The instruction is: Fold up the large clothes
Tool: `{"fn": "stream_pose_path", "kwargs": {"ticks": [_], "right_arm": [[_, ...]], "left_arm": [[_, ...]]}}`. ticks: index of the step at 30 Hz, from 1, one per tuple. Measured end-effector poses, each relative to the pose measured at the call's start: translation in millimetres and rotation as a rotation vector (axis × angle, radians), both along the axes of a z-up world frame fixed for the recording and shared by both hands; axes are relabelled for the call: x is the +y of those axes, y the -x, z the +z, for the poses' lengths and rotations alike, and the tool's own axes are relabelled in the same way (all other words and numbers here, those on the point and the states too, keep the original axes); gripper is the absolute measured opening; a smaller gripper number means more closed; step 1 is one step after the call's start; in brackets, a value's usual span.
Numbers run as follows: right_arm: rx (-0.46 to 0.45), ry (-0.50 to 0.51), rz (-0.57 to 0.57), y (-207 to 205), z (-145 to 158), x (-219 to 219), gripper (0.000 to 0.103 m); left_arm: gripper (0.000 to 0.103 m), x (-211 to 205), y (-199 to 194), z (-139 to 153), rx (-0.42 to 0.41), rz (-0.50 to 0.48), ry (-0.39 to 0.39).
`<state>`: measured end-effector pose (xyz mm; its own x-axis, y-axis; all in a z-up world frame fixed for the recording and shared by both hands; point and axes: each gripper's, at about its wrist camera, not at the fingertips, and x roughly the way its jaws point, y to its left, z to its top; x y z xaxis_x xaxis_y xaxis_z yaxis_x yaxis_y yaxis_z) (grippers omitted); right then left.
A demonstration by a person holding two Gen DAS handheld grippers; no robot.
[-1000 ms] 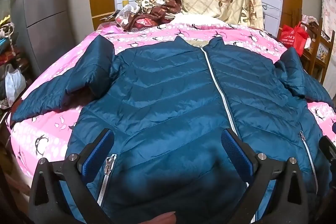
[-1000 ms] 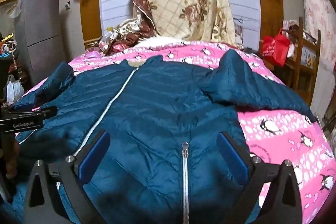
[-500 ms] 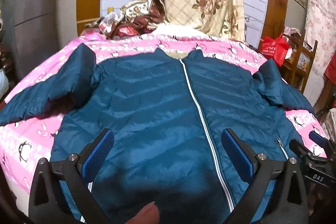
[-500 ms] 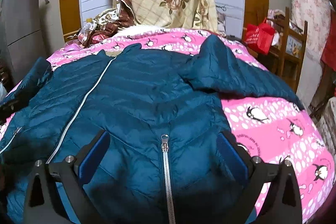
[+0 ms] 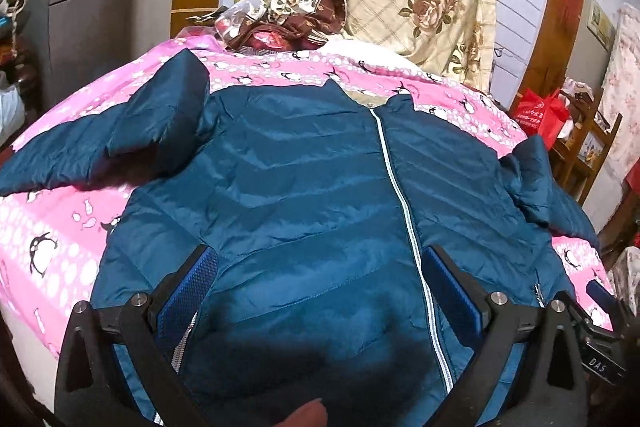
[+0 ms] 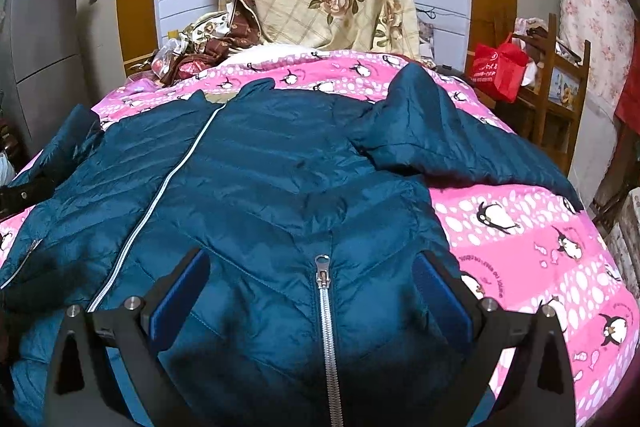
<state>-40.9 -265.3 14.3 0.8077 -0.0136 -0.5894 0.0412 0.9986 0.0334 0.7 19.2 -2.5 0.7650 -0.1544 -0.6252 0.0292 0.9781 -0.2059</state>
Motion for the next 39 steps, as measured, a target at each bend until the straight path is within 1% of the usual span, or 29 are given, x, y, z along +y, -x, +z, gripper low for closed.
{"fn": "stream_pose_path", "kwargs": {"ticks": [7, 15, 19, 26, 29, 35, 39], "right_arm": [[0.003, 0.003, 0.003, -1.4, -1.7, 3.5, 0.103], [0.002, 0.005, 0.003, -2.2, -2.0, 4.2, 0.103], [0.006, 0.009, 0.005, -2.9, -3.3, 4.1, 0.103], [0.002, 0.009, 0.006, -3.0, -3.0, 2.7, 0.103], [0.0, 0.009, 0.006, -2.9, -3.4, 2.9, 0.103], [-0.017, 0.01, 0.026, 0.0, -1.6, 7.3, 0.103], [-0.026, 0.011, 0.026, 0.7, -0.9, 9.2, 0.103]], "left_arm": [[0.077, -1.4, -2.3, 0.2, 0.002, -0.026, 0.001], [0.077, -0.9, 3.3, 7.4, -0.038, -0.04, 0.009], [0.077, -4.3, 2.8, 7.0, -0.035, -0.042, -0.013], [0.077, 0.6, -0.9, 1.7, -0.005, -0.009, -0.011], [0.077, 0.0, -1.8, 0.9, 0.001, -0.005, -0.027], [0.077, -2.4, -2.7, 0.9, 0.01, -0.016, -0.045], [0.077, -5.9, -0.7, 2.1, 0.002, -0.031, -0.058]]}}
